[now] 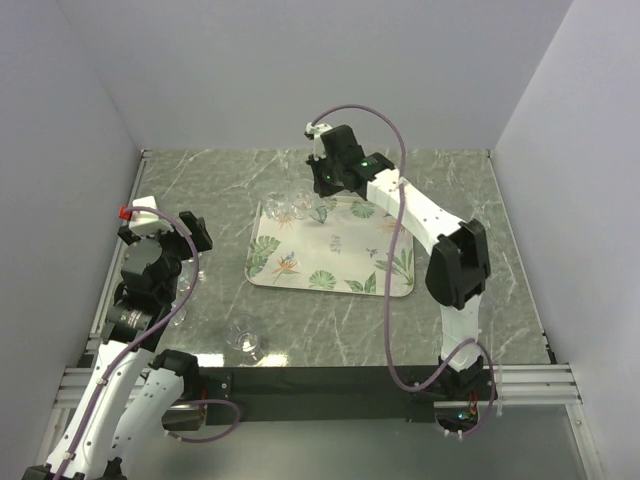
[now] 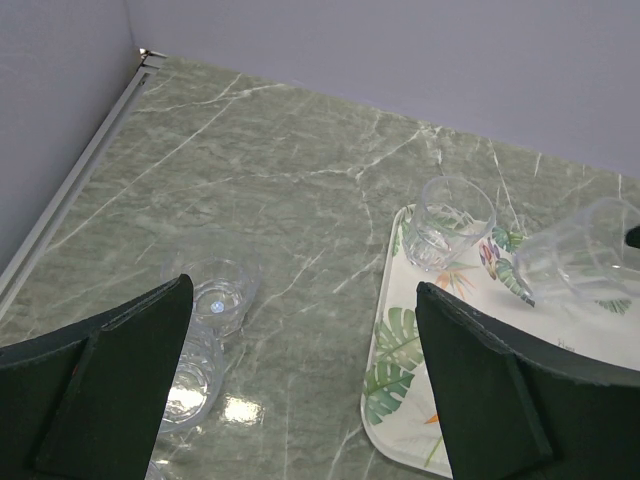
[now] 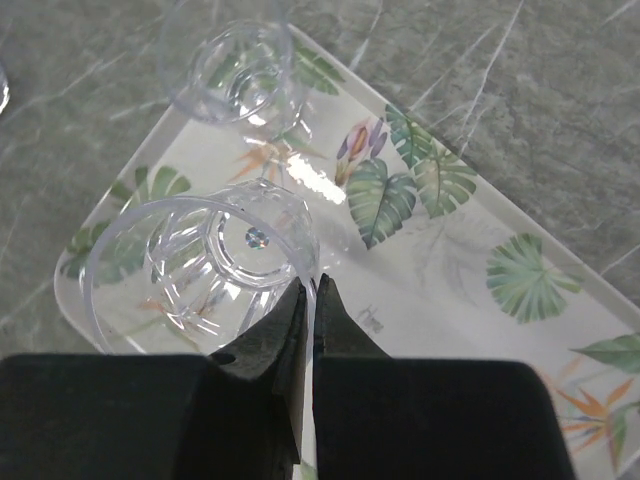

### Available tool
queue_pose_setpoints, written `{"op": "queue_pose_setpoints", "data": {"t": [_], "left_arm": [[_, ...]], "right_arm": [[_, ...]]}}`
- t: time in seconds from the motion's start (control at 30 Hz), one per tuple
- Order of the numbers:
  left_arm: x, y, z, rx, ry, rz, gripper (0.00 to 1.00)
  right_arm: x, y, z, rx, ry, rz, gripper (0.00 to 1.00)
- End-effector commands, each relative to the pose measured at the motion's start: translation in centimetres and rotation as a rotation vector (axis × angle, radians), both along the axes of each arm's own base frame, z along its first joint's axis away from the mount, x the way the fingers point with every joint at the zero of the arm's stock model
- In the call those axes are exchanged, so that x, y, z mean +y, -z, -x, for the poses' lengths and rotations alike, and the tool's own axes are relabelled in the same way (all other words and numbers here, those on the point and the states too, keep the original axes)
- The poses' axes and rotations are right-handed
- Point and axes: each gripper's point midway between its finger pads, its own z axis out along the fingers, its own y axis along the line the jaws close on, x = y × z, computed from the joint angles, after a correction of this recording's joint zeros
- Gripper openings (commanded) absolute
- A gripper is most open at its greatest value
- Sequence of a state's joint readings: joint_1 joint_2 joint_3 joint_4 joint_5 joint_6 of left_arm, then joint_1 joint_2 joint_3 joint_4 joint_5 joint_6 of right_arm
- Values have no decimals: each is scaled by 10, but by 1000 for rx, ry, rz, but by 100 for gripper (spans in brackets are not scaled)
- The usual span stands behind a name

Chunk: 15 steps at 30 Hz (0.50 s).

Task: Place the glasses into the tray

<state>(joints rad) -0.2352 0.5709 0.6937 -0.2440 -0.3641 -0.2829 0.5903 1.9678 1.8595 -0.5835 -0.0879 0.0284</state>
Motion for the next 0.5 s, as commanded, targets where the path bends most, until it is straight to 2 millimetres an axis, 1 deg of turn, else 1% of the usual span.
{"op": "queue_pose_setpoints", "data": {"t": [0.0,0.03,0.07,0.1,0.17,0.2,0.23,0.27,0.3,0.33,0.37,0.4,0.47], "left_arm": [[0,-12,-1,-53,-3,17,99],[0,-12,-1,-52,-4,19,99],[0,-12,-1,-52,-3,17,99],[-1,-12,-1,-52,-4,19,99],[0,-13,-1,-53,-4,19,99],[0,-14,-1,-58,-7,20,99],[0,-13,0,-58,-7,20,99],[0,-15,0,-64,-7,21,99],[1,-16,1,-68,-8,22,99],[1,-16,1,-71,-8,23,99],[1,-16,1,-71,-8,23,99],[1,-17,2,-76,-8,24,99],[1,-18,2,-79,-10,25,99]], "right_arm": [[13,-26,-37,-102,160,-100,0],[11,-23,-42,-103,195,-99,0],[13,-22,-46,-106,202,-103,0],[13,-13,-50,-96,213,-95,0],[14,-6,-55,-91,222,-92,0],[15,6,-57,-78,223,-80,0],[14,10,-60,-73,227,-73,0],[15,11,-62,-74,226,-73,0],[16,20,-64,-64,226,-64,0],[15,24,-67,-60,227,-59,0],[16,24,-69,-65,227,-60,0],[16,31,-71,-59,229,-52,0],[15,34,-75,-59,231,-50,0]]}}
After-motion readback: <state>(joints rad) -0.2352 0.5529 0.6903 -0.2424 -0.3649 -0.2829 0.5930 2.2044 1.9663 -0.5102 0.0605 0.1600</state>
